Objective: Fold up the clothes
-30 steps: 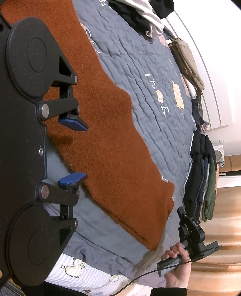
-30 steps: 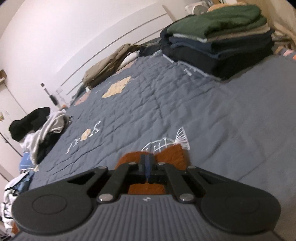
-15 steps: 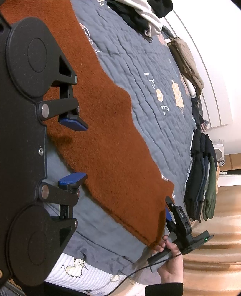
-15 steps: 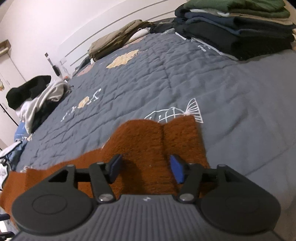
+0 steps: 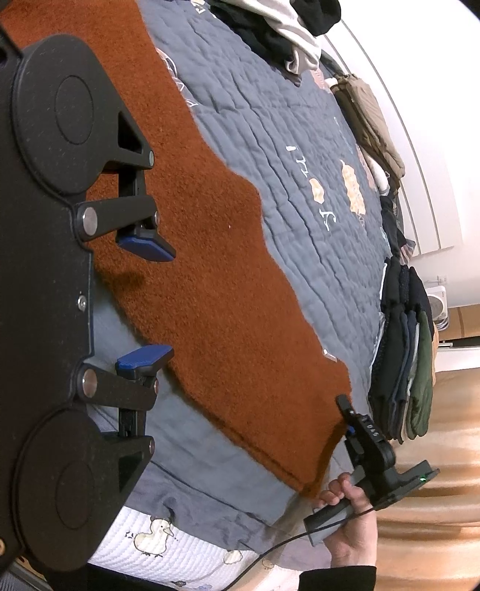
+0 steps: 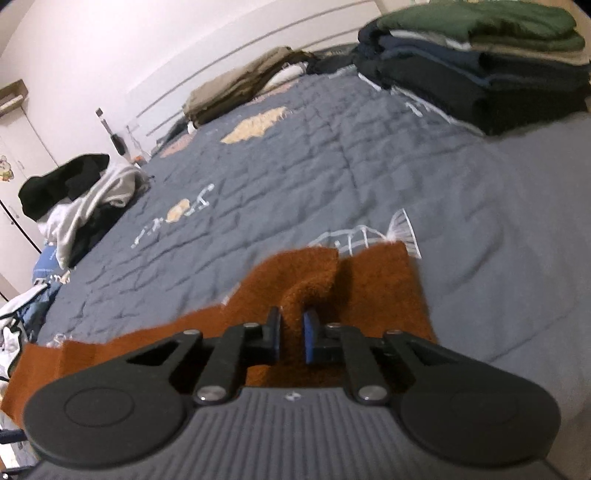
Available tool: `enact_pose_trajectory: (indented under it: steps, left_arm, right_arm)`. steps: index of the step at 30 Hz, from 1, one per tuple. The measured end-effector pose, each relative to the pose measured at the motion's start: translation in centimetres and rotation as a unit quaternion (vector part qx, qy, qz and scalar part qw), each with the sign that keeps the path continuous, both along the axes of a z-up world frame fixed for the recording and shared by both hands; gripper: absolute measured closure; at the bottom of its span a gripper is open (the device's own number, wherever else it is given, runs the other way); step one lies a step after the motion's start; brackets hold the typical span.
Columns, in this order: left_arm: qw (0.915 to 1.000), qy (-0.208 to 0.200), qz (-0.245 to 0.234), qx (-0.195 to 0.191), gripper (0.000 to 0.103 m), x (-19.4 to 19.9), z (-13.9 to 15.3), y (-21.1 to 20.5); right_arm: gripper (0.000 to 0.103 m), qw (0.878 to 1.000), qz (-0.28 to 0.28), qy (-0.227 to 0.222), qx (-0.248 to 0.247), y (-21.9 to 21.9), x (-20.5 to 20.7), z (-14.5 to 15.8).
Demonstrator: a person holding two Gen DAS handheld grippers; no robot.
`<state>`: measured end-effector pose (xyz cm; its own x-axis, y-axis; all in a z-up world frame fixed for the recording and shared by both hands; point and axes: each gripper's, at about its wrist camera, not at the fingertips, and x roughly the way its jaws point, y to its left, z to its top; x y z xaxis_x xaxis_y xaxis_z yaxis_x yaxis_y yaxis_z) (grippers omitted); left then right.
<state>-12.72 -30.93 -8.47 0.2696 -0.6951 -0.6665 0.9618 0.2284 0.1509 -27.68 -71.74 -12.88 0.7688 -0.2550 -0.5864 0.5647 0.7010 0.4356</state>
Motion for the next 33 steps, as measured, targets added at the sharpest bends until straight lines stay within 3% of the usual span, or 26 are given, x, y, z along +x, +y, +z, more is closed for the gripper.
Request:
enact_pose_trajectory:
  steps: [7,13,16,20,23,27,33]
  left_arm:
    - [1.0,0.0,0.001,0.0,0.053,-0.1,0.0,0.0]
    - [1.0,-0.002,-0.003,0.0,0.053,0.0,0.0,0.1]
    - [1.0,-0.002,-0.003,0.002,0.053,0.0,0.0,0.0]
    - [1.0,-0.001,-0.002,0.0,0.053,0.0,0.1,0.0]
    - [1.0,-0.001,-0.005,-0.005,0.052,-0.2,0.3,0.0]
    - [0.9998,-0.001,-0.015,-0.015,0.052,-0.7,0.8,0.1]
    - [0.999,-0.001,-0.029,-0.034,0.052,-1.9,1.7,0.0]
  right_arm:
    - [0.093,0.999,-0.04,-0.003,-0.002,-0.8,-1.8,1.1]
    - [0.092,0.998,-0.049,0.028,-0.023,-1.2,-2.5,0.8]
    - [0.088,0.998,-0.039,0.039,-0.006,-1.3,-2.1,0.1]
    - [0.07,0.997,-0.048,0.061,0.001,-1.2,-2.9,0.6]
    - [0.063,0.996,-0.067,0.053,-0.011,-0.6,-5.0,1.9]
    - [0.061,0.994,-0.084,0.061,-0.029,0.6,-7.0,3.0]
    - [0.06,0.993,-0.077,0.084,-0.021,3.0,-8.9,2.0]
